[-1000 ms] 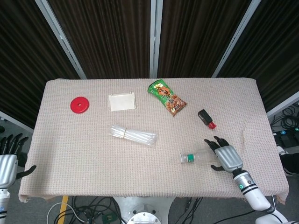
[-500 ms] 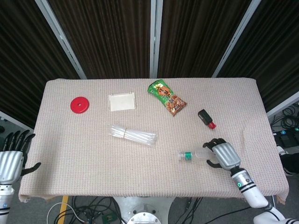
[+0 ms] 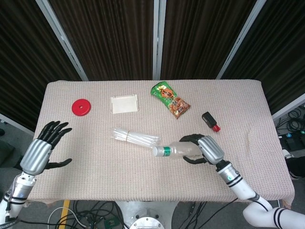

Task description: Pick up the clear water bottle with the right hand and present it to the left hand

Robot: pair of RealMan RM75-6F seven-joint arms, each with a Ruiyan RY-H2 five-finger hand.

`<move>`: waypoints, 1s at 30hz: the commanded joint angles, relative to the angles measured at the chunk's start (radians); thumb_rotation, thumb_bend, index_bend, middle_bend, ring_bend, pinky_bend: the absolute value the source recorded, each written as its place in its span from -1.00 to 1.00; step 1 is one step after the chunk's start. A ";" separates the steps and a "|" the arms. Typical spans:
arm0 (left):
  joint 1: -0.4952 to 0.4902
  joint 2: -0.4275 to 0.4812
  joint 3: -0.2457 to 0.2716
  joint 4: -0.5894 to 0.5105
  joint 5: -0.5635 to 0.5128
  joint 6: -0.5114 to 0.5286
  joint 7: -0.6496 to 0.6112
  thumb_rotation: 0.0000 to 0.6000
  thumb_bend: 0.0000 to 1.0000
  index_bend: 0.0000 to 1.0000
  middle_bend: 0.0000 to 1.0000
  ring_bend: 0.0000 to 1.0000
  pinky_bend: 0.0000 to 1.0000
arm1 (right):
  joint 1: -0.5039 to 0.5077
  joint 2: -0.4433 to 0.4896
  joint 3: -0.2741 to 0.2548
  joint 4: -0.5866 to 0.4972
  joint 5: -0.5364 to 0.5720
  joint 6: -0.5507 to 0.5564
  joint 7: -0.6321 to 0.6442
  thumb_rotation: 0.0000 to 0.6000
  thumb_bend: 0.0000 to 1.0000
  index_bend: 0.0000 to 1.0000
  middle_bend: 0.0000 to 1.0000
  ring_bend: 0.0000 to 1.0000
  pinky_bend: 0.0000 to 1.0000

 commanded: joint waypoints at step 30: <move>-0.260 -0.252 -0.052 0.008 0.053 -0.068 -0.058 1.00 -1.00 -0.69 -0.87 -1.00 -1.00 | 0.202 -0.189 0.061 0.052 0.085 -0.099 0.084 1.00 -0.11 0.22 0.13 -0.21 -0.07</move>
